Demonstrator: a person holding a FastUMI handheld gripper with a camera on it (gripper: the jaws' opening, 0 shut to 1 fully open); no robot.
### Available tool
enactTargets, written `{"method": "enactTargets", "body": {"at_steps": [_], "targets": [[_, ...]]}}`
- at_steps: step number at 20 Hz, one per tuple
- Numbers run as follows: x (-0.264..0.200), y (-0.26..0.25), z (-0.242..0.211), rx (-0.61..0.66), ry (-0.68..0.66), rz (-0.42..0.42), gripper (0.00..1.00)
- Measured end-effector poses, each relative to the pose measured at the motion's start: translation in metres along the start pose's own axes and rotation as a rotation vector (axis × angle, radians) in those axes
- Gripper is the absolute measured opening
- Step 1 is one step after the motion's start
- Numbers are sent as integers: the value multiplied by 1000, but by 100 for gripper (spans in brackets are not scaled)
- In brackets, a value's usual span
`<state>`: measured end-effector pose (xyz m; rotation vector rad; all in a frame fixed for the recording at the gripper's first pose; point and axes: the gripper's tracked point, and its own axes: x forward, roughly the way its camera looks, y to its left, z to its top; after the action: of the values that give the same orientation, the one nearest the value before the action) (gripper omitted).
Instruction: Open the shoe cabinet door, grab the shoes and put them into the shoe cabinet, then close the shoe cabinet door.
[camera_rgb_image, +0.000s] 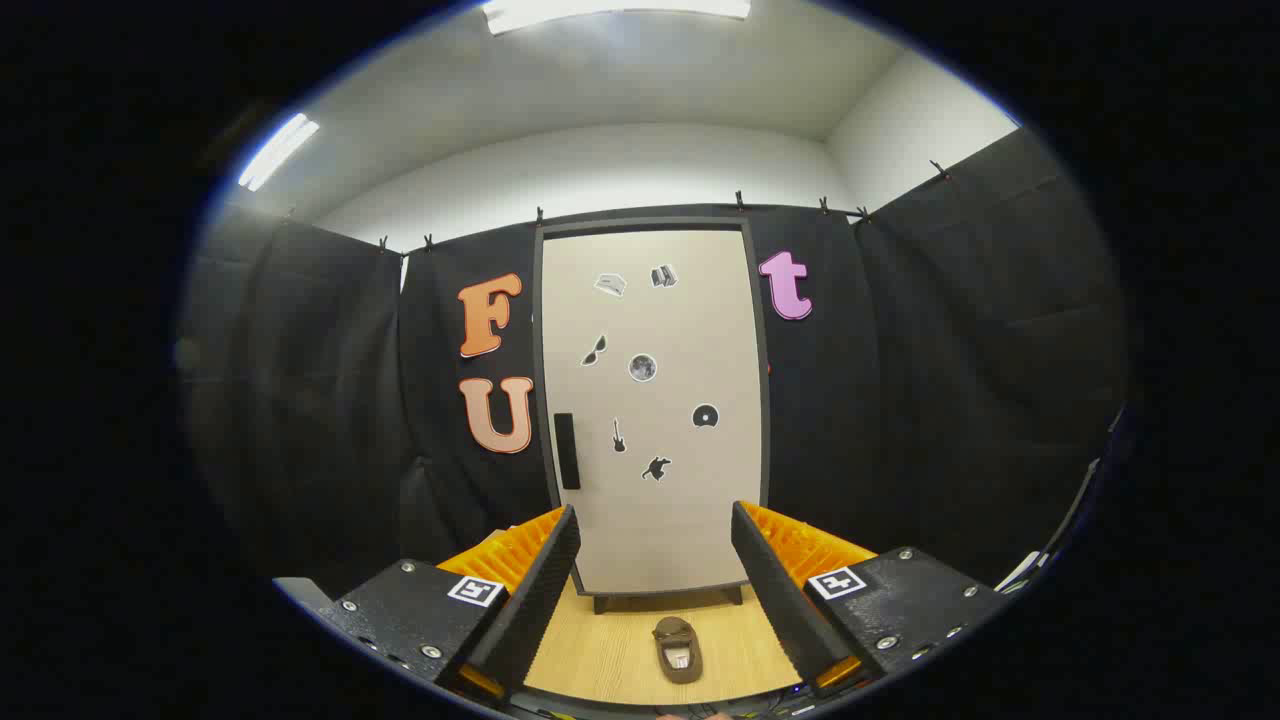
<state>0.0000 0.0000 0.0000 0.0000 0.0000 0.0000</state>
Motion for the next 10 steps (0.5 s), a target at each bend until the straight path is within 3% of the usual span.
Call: {"method": "enactTargets", "body": {"at_steps": [10], "targets": [[6, 13, 0, -7, -10, 31, 95]]}}
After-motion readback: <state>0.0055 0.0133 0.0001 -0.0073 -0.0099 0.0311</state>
